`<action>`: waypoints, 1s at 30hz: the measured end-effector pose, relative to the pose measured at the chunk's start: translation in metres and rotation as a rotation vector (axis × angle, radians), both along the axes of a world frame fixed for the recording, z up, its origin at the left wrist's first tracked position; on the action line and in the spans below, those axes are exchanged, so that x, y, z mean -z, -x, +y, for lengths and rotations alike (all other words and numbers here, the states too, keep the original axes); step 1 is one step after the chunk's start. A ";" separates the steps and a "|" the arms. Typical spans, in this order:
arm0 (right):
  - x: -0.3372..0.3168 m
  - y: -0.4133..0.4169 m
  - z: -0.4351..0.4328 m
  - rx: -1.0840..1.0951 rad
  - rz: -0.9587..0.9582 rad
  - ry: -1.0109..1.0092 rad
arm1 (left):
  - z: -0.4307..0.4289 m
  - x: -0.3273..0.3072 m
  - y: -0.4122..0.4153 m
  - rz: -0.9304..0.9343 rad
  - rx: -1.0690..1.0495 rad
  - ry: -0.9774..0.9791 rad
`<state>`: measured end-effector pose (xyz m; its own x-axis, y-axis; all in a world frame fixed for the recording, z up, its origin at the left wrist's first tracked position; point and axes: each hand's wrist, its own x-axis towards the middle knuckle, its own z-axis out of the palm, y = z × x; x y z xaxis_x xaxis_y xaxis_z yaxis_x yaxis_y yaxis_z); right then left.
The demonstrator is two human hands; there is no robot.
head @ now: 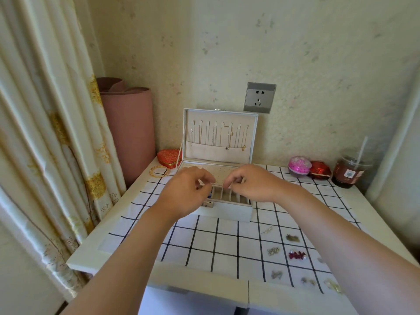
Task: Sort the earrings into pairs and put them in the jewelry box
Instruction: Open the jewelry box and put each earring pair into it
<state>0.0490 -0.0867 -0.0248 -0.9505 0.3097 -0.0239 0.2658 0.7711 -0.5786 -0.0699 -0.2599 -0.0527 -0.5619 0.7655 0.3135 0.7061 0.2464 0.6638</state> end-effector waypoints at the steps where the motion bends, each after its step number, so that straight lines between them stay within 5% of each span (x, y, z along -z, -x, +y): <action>1: 0.001 -0.011 -0.001 0.007 -0.003 -0.008 | 0.003 -0.001 -0.010 0.003 0.034 0.014; 13: 0.036 -0.118 0.007 0.063 -0.336 -0.195 | 0.035 0.025 -0.099 0.122 0.327 0.502; 21: 0.051 -0.122 0.005 0.055 -0.319 -0.213 | 0.053 0.043 -0.121 0.211 0.255 0.486; 30: 0.047 -0.119 0.014 0.106 -0.185 -0.017 | 0.056 0.048 -0.112 -0.043 0.223 0.419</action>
